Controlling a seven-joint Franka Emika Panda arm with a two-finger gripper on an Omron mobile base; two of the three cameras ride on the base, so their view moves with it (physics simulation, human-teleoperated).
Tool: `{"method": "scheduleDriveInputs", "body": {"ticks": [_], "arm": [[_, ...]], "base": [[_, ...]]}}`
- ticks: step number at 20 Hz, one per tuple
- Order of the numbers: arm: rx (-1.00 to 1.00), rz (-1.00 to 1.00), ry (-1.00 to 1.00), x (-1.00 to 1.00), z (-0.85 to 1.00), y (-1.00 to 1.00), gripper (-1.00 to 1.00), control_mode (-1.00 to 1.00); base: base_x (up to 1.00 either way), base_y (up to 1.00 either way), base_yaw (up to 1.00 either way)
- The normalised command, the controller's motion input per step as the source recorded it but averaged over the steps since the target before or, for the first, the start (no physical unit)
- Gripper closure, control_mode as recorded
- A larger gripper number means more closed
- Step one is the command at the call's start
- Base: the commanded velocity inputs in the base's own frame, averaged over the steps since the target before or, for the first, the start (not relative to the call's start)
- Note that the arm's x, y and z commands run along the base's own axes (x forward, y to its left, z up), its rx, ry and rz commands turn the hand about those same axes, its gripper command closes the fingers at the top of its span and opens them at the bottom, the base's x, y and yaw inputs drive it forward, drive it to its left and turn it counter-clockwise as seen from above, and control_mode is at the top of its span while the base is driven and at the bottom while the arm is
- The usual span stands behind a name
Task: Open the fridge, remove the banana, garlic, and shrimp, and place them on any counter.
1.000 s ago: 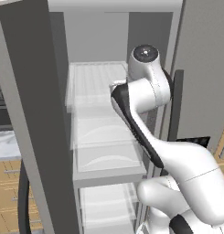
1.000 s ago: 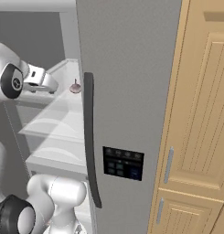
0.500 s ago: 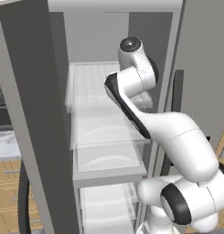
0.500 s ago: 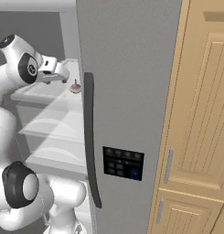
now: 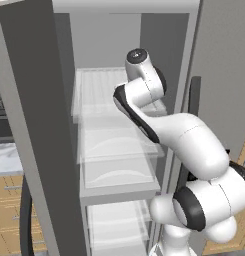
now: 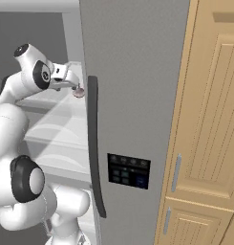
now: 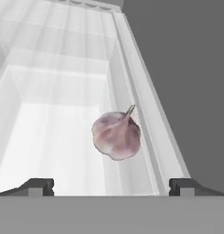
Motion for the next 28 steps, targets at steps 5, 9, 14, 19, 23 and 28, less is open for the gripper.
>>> {"method": "scheduleDriveInputs", "body": {"ticks": [5, 9, 14, 19, 23, 28], "arm": [[-0.03, -0.04, 0.01, 0.48, -0.26, 0.0, -1.0, -1.0], [-0.01, -0.02, 0.03, 0.38, -0.24, 0.0, -1.0, -1.0], [-0.01, -0.05, 0.02, 0.07, -0.14, -0.08, -1.0, -1.0], [-0.01, -0.08, 0.0, 0.0, -0.07, -0.17, -1.0, -1.0], [-0.01, -0.04, 0.0, 0.19, -0.02, -0.07, -1.0, -1.0], [0.0, -0.01, 0.01, 0.28, -0.14, -0.03, -1.0, -1.0]], "base": [[0.0, 0.0, 0.0], [0.0, 0.0, 0.0], [0.0, 0.0, 0.0], [0.0, 0.0, 0.0], [0.0, 0.0, 0.0], [0.0, 0.0, 0.0]]}}
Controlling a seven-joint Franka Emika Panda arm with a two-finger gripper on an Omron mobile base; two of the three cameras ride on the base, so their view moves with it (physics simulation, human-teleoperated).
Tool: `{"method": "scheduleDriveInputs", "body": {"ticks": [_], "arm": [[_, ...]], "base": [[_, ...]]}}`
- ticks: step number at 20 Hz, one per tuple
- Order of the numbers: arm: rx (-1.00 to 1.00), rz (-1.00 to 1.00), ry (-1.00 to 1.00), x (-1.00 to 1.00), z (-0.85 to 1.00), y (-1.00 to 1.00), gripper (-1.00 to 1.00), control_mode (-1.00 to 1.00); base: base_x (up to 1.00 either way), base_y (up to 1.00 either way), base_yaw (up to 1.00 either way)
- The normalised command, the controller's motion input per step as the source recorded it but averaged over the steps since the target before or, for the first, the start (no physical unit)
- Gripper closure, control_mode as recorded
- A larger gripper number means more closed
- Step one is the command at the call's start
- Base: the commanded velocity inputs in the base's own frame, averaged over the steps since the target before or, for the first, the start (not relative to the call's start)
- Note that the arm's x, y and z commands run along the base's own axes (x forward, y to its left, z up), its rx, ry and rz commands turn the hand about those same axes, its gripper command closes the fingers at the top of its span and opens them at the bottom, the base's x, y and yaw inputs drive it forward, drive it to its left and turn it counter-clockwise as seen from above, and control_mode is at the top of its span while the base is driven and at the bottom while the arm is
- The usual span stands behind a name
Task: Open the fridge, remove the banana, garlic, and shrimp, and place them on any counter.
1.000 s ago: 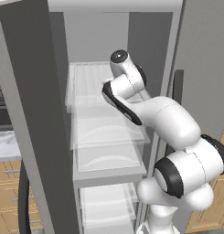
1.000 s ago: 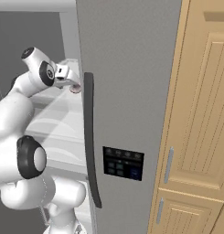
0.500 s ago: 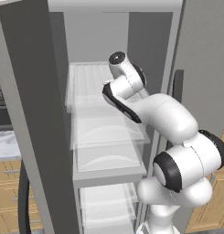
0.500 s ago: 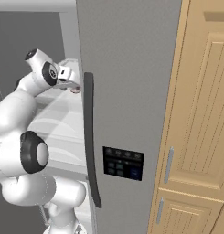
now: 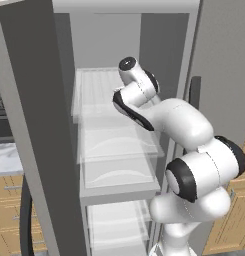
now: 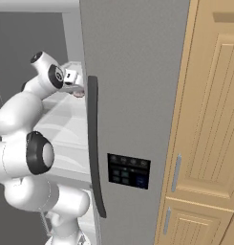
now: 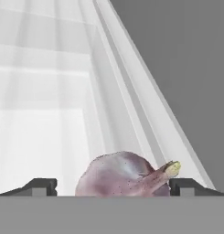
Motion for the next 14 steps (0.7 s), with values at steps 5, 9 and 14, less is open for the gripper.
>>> {"method": "scheduleDriveInputs", "body": {"ticks": [5, 9, 14], "arm": [[0.0, 0.0, 0.06, 0.26, -0.27, -0.04, 1.0, -1.0], [0.0, 0.0, 0.07, 0.01, -0.44, -0.1, 1.0, -1.0], [0.0, 0.0, -0.04, -0.48, -0.12, -0.01, 1.0, -1.0]], "base": [[0.0, 0.0, 0.0], [0.0, 0.0, 0.0], [0.0, 0.0, 0.0]]}}
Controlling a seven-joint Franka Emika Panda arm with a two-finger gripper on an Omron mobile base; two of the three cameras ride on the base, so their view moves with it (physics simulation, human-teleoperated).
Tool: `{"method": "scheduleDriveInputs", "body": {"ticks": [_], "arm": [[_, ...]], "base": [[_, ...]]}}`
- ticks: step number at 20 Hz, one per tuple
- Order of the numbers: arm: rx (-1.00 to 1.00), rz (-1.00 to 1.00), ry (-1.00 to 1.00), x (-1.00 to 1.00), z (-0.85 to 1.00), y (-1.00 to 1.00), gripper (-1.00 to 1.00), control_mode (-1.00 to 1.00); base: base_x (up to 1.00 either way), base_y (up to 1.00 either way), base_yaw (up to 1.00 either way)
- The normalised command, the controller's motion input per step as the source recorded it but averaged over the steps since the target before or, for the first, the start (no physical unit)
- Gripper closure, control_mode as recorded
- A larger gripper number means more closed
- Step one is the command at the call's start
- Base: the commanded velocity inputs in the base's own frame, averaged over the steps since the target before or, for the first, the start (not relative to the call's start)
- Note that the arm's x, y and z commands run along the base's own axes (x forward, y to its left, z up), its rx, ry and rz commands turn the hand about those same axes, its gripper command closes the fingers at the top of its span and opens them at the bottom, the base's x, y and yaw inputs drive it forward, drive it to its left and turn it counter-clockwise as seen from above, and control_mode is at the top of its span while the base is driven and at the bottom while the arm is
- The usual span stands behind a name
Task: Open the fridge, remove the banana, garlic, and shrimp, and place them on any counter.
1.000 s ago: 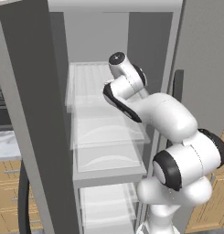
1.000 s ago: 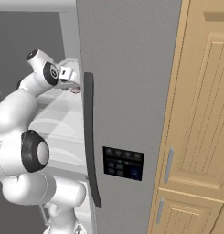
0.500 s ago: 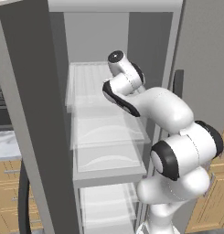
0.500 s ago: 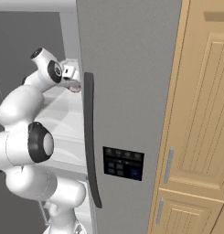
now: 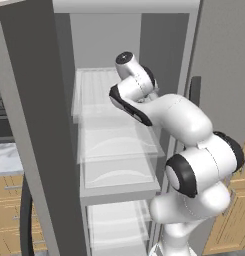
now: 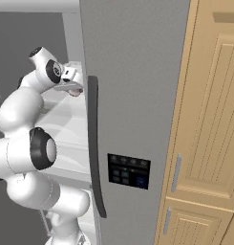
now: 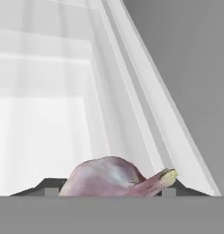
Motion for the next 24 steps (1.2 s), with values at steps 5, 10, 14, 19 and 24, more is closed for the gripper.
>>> {"method": "scheduleDriveInputs", "body": {"ticks": [5, 10, 14, 19, 24], "arm": [[0.0, 0.0, -0.29, -0.99, 0.79, 0.0, 1.0, -1.0], [0.0, 0.0, -0.1, -1.0, 0.6, 0.0, 1.0, -1.0], [0.07, 0.05, 0.01, -1.0, 0.09, 0.01, 1.0, -1.0], [0.13, 0.09, 0.11, -0.96, 0.0, 0.0, 1.0, -1.0], [0.02, 0.01, 0.03, -0.28, 0.0, 0.03, 1.0, 1.0]], "base": [[0.0, 0.0, 0.0], [0.0, 0.0, 0.0], [0.0, 0.0, 0.0], [0.0, 0.0, 0.0], [-0.53, 0.09, 0.0]]}}
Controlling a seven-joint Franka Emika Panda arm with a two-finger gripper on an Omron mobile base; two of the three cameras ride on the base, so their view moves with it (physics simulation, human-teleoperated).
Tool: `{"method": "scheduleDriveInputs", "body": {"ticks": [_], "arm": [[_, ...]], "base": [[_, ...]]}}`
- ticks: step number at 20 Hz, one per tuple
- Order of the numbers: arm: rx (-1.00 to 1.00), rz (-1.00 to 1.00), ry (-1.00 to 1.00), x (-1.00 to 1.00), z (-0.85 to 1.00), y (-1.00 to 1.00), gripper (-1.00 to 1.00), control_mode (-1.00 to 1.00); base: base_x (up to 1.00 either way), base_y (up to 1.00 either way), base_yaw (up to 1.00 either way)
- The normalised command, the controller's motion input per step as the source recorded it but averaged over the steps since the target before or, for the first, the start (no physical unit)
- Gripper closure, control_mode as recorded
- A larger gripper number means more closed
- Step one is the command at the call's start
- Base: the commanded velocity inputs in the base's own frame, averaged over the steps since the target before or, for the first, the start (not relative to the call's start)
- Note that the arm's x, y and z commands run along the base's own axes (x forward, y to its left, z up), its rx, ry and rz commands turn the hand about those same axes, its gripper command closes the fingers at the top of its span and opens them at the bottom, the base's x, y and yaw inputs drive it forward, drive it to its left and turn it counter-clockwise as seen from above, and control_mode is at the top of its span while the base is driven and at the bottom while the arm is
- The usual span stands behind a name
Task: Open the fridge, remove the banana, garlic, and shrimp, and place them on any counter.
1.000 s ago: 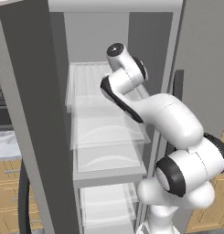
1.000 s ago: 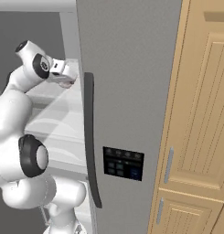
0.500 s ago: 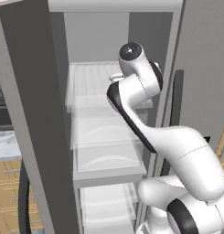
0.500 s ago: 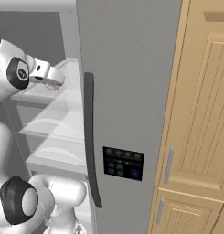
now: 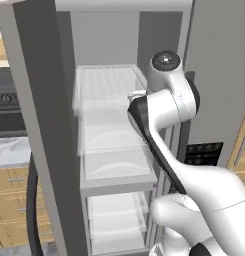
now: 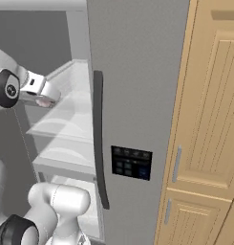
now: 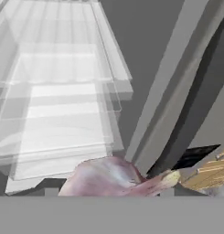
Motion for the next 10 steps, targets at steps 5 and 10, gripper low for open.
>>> {"method": "scheduleDriveInputs", "body": {"ticks": [5, 10], "arm": [[0.0, 0.0, 0.0, 0.0, 0.0, 0.0, 1.0, 1.0], [0.0, 0.0, 0.0, 0.0, 0.0, 0.0, 1.0, 1.0]], "base": [[-1.0, 0.0, -0.01], [-0.87, -0.02, -0.58]]}}
